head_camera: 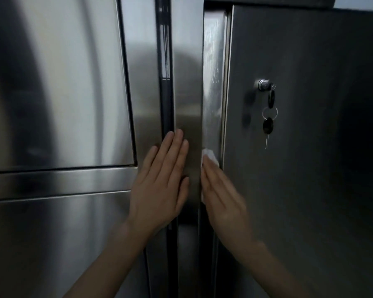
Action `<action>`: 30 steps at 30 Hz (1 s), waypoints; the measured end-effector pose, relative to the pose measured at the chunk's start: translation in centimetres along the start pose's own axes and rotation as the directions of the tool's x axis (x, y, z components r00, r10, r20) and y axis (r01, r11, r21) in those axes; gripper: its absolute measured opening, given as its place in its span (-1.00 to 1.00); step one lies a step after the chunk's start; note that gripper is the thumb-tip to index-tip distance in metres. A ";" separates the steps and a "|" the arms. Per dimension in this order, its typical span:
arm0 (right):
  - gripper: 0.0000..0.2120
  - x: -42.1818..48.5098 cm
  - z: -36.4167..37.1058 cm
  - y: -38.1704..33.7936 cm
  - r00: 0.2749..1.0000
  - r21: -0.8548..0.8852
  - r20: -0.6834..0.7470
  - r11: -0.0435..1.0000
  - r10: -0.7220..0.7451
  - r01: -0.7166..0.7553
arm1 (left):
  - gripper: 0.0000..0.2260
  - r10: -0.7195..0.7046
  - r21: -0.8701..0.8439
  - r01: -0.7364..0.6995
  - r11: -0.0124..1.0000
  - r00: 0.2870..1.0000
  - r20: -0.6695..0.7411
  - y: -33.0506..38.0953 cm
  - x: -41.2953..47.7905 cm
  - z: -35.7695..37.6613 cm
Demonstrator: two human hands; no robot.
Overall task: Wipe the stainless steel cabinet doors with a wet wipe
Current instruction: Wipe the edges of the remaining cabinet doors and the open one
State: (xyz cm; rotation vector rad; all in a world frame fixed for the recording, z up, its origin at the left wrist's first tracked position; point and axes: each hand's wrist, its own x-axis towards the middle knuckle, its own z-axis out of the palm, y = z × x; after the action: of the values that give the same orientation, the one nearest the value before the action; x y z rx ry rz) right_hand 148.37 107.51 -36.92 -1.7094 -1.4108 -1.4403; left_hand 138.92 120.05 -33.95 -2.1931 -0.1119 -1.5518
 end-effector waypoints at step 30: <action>-0.62 -13.1 4.0 -4.1 0.988 0.077 0.139 0.994 0.065 -0.076 | -0.40 -0.286 -0.221 0.301 0.928 0.953 0.099 8.2 -12.1 2.4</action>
State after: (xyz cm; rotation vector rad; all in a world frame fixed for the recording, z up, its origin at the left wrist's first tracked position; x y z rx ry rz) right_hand 147.46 107.23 -51.20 -1.8160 -1.4441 -1.2312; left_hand 139.22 115.94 -48.23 -2.5056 -0.3055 -1.7281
